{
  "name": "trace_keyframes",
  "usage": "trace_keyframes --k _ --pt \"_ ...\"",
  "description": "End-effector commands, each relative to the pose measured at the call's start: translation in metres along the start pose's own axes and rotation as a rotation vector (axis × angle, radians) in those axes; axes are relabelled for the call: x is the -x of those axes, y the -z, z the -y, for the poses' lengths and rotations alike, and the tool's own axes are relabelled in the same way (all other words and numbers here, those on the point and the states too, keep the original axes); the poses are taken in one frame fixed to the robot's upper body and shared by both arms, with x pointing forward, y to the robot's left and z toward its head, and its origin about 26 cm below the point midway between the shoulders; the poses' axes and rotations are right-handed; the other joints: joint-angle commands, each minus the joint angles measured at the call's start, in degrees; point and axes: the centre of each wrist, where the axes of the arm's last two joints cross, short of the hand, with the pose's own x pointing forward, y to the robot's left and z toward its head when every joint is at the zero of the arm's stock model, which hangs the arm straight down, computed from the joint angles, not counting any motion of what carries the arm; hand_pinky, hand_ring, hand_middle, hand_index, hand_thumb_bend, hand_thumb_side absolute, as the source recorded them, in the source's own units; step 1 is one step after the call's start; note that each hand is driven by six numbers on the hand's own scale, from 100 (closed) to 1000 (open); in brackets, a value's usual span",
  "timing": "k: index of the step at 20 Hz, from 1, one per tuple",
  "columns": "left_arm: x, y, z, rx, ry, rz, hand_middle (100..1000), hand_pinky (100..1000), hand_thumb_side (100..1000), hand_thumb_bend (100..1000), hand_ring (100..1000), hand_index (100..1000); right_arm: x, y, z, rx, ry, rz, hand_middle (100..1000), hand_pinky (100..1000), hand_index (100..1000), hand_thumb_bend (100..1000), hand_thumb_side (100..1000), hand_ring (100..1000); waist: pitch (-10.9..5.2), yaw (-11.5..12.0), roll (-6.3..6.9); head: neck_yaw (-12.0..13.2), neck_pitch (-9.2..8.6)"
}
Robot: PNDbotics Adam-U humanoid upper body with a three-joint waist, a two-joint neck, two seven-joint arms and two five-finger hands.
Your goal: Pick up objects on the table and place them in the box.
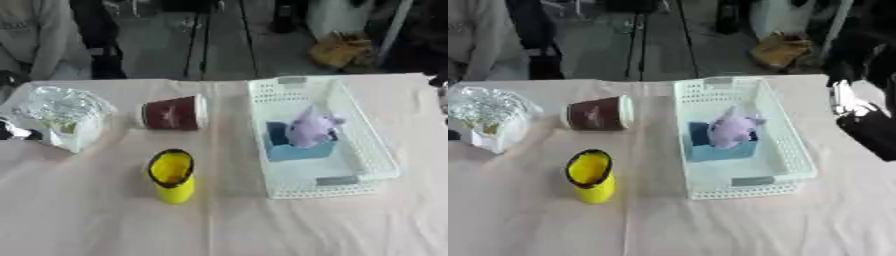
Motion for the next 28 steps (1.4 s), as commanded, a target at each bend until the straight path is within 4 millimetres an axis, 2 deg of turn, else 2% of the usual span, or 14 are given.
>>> trace_keyframes --k 1,8,9,11,15,19,25,28 --pt "0.017 -0.007 -0.025 -0.001 0.109 -0.041 868 885 305 974 886 942 -0.006 0.007 0.011 0.008 -0.023 0.037 789 578 896 100 543 636 -0.18 -0.3 0.24 0.2 -1.04" --pt "0.023 -0.004 -0.016 0.012 0.165 -0.09 859 891 291 956 883 943 -0.008 0.008 0.012 0.012 -0.022 0.044 787 576 897 100 554 634 1.34 -1.0 0.76 0.3 -1.78" --pt "0.025 -0.005 -0.014 0.009 0.154 -0.1 834 859 282 895 860 927 -0.008 0.008 0.012 0.013 -0.022 0.044 786 574 898 100 561 633 1.62 -1.2 0.77 0.3 -2.01" --pt "0.031 -0.008 -0.008 -0.011 0.104 -0.123 822 835 290 853 848 914 -0.008 0.008 0.013 0.017 -0.023 0.045 786 574 898 100 565 632 2.3 -1.8 0.78 0.4 -2.56" --pt "0.041 -0.014 0.002 -0.038 0.0 -0.142 810 805 300 815 836 898 -0.009 0.01 0.014 0.021 -0.023 0.051 786 572 899 100 574 631 3.42 -2.7 0.84 0.6 -3.46" --pt "0.047 -0.02 0.004 -0.067 -0.064 -0.153 807 793 299 796 835 894 -0.009 0.009 0.015 0.022 -0.024 0.049 785 570 900 100 570 630 4.27 -3.4 1.01 0.8 -4.12" --pt "0.05 -0.022 0.0 -0.172 -0.057 -0.176 812 787 280 797 832 894 -0.01 0.01 0.016 0.026 -0.026 0.053 785 570 900 100 581 630 5.14 -4.1 1.14 0.7 -4.74" --pt "0.049 -0.021 0.006 -0.105 0.006 -0.187 786 829 272 822 821 864 -0.01 0.01 0.016 0.027 -0.023 0.053 785 569 900 100 589 629 5.51 -4.3 1.33 0.8 -5.05"
